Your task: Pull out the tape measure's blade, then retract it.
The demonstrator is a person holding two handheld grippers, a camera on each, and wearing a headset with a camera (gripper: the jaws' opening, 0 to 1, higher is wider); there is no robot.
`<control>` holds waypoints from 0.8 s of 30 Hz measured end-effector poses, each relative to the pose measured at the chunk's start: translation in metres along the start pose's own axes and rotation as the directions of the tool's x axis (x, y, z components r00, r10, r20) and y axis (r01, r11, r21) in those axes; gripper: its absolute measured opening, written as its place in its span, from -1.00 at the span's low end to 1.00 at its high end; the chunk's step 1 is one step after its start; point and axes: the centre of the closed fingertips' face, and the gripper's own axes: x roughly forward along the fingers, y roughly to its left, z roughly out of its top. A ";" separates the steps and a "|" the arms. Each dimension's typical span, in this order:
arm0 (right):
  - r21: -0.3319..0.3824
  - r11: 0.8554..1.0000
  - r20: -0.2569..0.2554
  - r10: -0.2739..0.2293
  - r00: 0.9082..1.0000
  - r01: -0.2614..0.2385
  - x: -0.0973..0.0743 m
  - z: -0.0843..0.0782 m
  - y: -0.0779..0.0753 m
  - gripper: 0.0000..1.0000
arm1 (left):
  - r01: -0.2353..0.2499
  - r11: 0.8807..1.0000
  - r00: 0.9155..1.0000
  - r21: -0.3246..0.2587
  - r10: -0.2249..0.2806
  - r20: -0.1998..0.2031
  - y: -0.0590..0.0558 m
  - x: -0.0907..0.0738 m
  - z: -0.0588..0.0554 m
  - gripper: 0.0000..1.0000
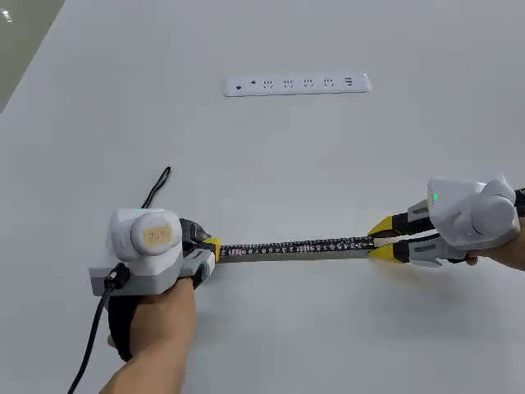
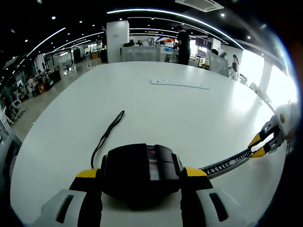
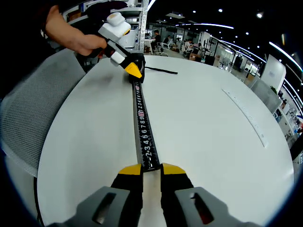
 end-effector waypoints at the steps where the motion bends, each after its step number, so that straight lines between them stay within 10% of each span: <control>1: -0.001 1.000 -0.001 0.001 1.000 -0.001 0.000 0.000 0.000 -0.77 | -0.003 1.000 1.000 0.003 0.003 0.008 0.001 0.000 0.000 0.28; 24: 0.003 1.000 -0.007 -0.014 1.000 0.014 -0.002 0.004 0.006 -0.77 | 0.025 0.999 1.000 0.027 -0.025 0.006 0.001 -0.001 0.000 0.24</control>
